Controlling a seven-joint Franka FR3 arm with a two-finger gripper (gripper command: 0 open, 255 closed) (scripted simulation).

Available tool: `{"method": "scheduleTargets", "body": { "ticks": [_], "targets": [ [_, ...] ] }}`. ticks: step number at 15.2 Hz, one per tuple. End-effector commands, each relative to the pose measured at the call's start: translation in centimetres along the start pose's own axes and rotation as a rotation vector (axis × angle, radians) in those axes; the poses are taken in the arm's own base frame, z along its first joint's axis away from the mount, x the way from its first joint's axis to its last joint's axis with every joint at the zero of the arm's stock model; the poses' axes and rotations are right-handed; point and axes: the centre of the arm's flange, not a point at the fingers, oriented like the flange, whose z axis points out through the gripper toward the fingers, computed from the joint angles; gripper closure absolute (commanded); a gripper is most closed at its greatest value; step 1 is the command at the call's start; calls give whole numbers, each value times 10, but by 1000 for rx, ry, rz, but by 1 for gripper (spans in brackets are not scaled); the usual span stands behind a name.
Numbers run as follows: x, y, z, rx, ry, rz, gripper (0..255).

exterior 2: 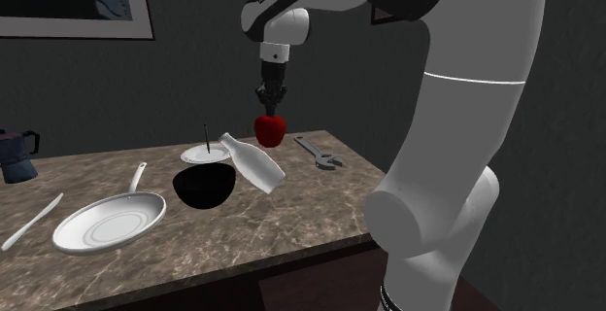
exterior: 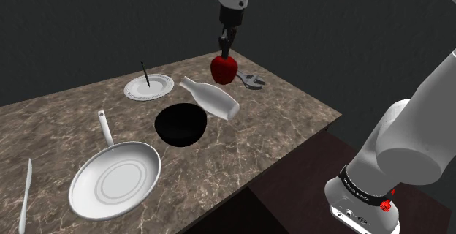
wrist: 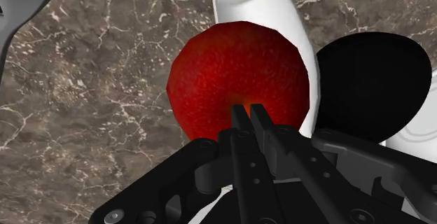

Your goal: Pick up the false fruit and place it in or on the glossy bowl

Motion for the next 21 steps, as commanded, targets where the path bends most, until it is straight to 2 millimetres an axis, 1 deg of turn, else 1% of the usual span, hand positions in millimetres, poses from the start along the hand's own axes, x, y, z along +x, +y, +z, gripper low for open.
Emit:
{"method": "scheduleTargets", "body": {
  "ticks": [1, 3, 20, 21],
  "targets": [
    [1, 0, -11, 0, 0, 0, 255],
    [2, -1, -19, 0, 0, 0, 255],
    [99, -197, -69, 0, 0, 0, 255],
    [103, -205, -71, 0, 0, 0, 255]
  ]
}}
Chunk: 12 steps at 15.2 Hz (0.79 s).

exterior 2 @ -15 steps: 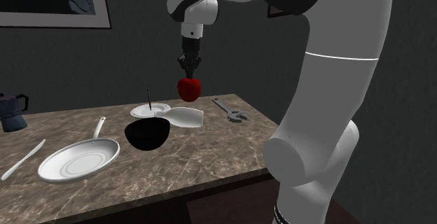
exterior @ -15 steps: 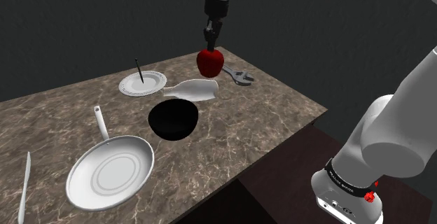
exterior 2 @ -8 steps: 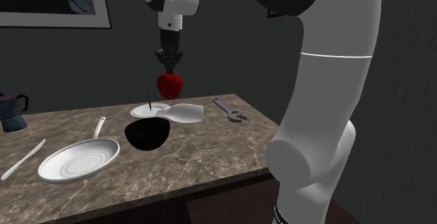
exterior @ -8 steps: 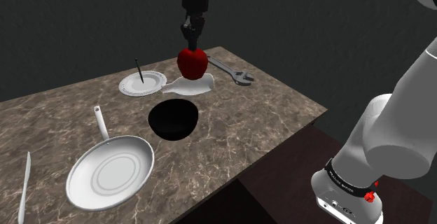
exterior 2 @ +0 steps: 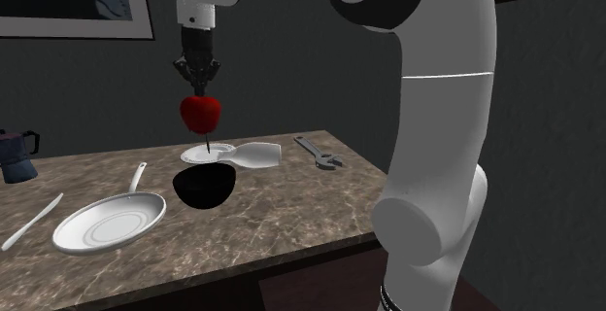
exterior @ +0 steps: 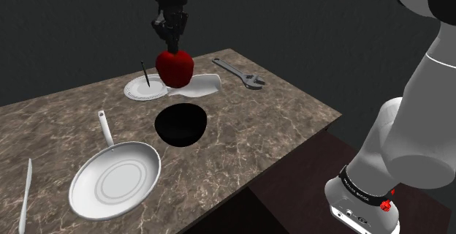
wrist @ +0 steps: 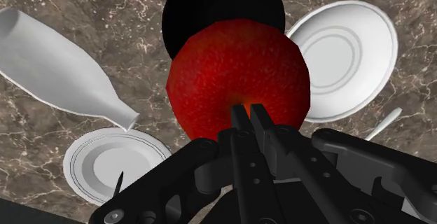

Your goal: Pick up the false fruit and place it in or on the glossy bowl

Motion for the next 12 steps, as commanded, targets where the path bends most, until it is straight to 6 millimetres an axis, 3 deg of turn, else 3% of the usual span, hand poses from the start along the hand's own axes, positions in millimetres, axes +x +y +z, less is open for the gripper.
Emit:
{"method": "scheduleTargets", "body": {
  "ticks": [1, 12],
  "targets": [
    [3, -10, 1, 0, 1, 2, 255],
    [-4, -9, 59, 0, 1, 2, 255]
  ]
}}
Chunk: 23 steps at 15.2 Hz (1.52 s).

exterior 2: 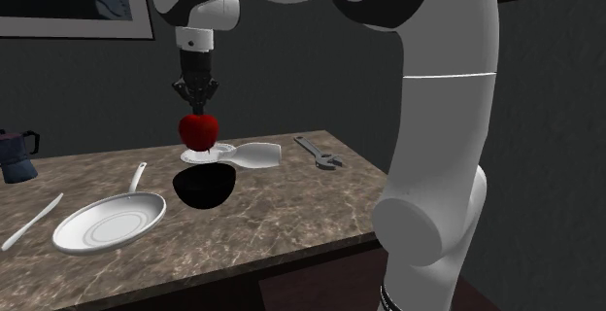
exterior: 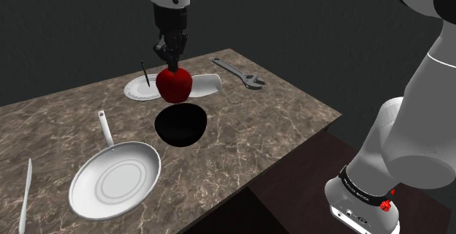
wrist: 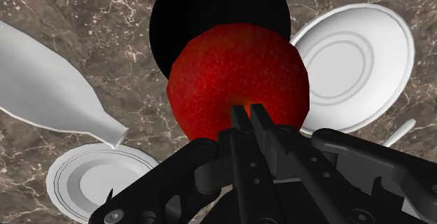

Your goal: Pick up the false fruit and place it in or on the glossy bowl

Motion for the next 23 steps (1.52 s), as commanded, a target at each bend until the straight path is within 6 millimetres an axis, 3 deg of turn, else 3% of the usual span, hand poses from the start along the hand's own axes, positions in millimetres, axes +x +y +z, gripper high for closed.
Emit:
{"method": "scheduleTargets", "body": {
  "ticks": [1, 14, 22, 23],
  "targets": [
    [-1, 1, 11, 0, 1, 0, 255],
    [-10, 3, 81, 0, 1, 0, 255],
    [-10, 3, 81, 0, 1, 0, 255],
    [-10, 3, 82, 0, 1, 0, 0]
  ]
}}
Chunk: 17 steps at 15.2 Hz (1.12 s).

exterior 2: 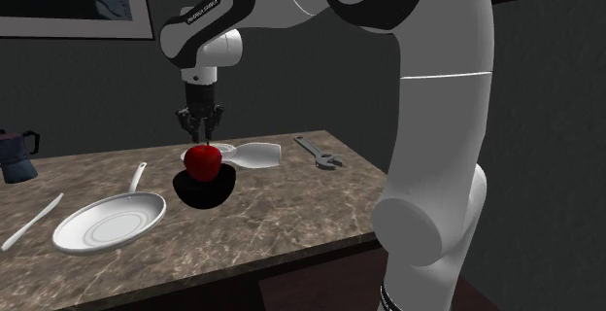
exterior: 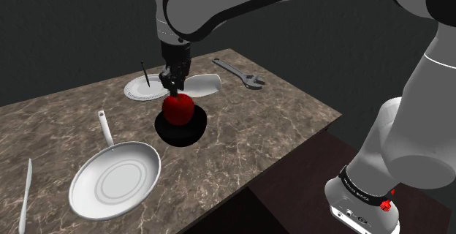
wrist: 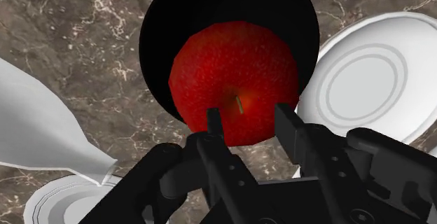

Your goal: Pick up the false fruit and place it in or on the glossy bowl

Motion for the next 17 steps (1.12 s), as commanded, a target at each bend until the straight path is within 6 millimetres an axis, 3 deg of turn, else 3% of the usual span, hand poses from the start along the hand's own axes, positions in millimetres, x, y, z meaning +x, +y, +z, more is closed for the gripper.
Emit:
{"method": "scheduleTargets", "body": {
  "ticks": [1, 5, 9, 17],
  "targets": [
    [0, 0, 0, 0, 0, 0, 0],
    [0, 0, 0, 0, 0, 0, 0],
    [0, 0, -50, 0, 0, 0, 0],
    [0, 0, -50, 0, 0, 0, 0]
  ]
}}
